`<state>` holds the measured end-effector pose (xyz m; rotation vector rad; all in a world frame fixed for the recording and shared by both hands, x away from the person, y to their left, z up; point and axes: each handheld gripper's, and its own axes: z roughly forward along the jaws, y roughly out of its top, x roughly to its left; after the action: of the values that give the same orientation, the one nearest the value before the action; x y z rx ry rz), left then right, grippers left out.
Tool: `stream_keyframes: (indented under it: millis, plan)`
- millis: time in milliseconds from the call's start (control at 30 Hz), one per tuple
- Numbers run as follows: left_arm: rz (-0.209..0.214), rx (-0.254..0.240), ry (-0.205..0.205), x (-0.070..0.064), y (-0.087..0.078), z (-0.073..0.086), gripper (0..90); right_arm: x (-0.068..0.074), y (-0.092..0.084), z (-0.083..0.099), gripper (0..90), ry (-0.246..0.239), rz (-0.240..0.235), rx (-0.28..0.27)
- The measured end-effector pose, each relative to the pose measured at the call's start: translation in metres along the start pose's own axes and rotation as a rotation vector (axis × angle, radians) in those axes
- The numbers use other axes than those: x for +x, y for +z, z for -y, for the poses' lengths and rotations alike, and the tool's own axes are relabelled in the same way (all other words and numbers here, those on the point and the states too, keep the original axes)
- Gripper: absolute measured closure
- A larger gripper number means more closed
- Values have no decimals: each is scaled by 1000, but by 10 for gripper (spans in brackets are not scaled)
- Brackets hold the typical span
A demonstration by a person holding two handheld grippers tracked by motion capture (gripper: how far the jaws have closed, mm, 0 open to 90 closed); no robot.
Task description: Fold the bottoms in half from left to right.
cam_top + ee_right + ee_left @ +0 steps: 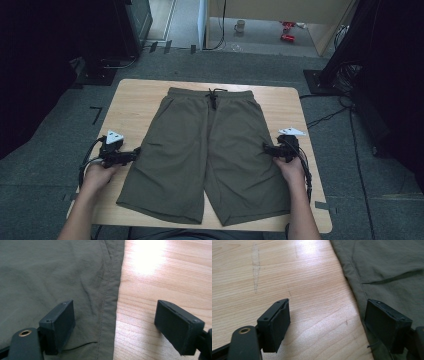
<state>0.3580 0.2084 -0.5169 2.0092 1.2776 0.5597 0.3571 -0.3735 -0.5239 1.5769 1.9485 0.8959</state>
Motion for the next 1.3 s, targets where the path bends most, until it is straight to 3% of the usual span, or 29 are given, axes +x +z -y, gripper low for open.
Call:
stream_keyframes:
  millis: [167, 467, 533, 667, 833, 867, 933, 1033, 1233, 1300]
  plan:
    - [-26, 5, -22, -1, 0, 0, 174, 1, 0, 0, 162, 8, 9, 0]
    - [-29, 4, -25, -2, 1, 0, 171, 2, 0, 0, 155, 15, 17, 0]
    - [-55, 9, -50, -4, 2, -1, 152, 2, 0, 0, 152, 15, 18, 1]
    - [-64, 10, -57, -6, 1, -1, 145, 2, 0, 0, 153, 16, 18, 1]
    - [-50, 6, -44, -5, 0, 0, 156, 2, -1, -1, 203, 14, 12, 7]
    - [-44, 6, -40, -5, -1, -1, 246, 4, -3, -3, 268, 4, -5, 18]
    - [-29, 14, -50, -4, -5, -2, 318, 6, -3, -5, 270, -3, -13, 32]
    - [-25, 22, -44, -4, -7, -4, 320, 8, -3, -7, 272, -3, -17, 43]
    - [57, -26, -89, -6, -24, -8, 343, 16, -8, -13, 275, -22, -31, 26]
    - [56, -25, -74, -10, -27, -7, 342, 18, -9, -14, 275, -16, -44, 29]
